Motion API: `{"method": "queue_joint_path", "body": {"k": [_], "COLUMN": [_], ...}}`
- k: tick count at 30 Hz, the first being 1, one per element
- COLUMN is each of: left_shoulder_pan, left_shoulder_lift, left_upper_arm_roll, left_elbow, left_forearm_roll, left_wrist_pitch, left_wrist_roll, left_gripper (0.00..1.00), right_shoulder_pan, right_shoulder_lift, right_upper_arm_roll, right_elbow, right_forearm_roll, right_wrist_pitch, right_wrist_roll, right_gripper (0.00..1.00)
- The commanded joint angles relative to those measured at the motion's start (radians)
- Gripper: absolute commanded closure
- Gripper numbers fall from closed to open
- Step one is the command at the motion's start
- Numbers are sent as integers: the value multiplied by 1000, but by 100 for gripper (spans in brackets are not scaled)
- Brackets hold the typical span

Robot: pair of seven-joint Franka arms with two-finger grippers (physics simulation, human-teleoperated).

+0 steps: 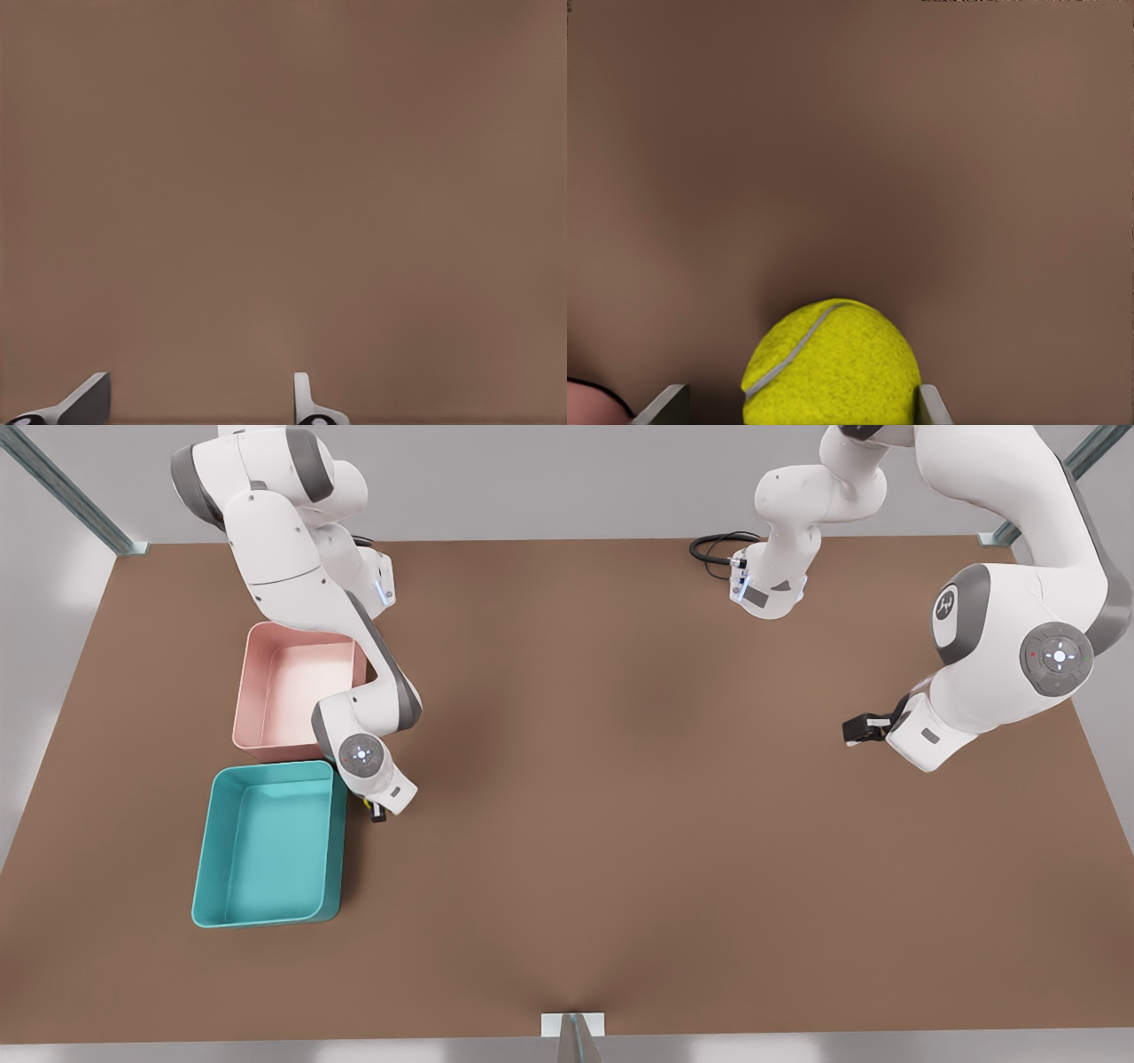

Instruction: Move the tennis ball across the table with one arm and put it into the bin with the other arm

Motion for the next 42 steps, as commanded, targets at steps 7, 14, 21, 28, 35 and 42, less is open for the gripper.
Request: {"method": "queue_joint_path", "body": {"k": [7, 14, 21, 28, 35, 42], "left_shoulder_pan": [0, 0, 0, 11, 14, 5], "left_shoulder_lift": [-1, 0, 11, 13, 8, 8], "left_upper_arm_roll": [0, 0, 0, 1, 0, -3], "left_elbow": [0, -1, 1, 4, 3, 19], "left_forearm_roll": [1, 1, 1, -4, -7, -9], "left_wrist_pitch": [-1, -1, -1, 1, 12, 3], "left_wrist_roll": [6, 6, 6, 7, 13, 13], "left_gripper": [0, 0, 0, 0, 0, 0], "right_shoulder_pan": [1, 0, 0, 3, 6, -31], "right_shoulder_lift": [5, 22, 39, 42, 2, -88], "right_upper_arm_roll": [0, -9, -17, -17, -14, -61], "right_elbow": [-7, -21, -25, -25, -8, 163], "right_forearm_roll": [2, 2, 1, 1, 10, 188], "right_wrist_pitch": [45, 94, 131, 140, 100, -156], "right_wrist_roll": [-48, -50, -50, -51, -45, -62], "right_gripper": [4, 4, 4, 33, 42, 42]}}
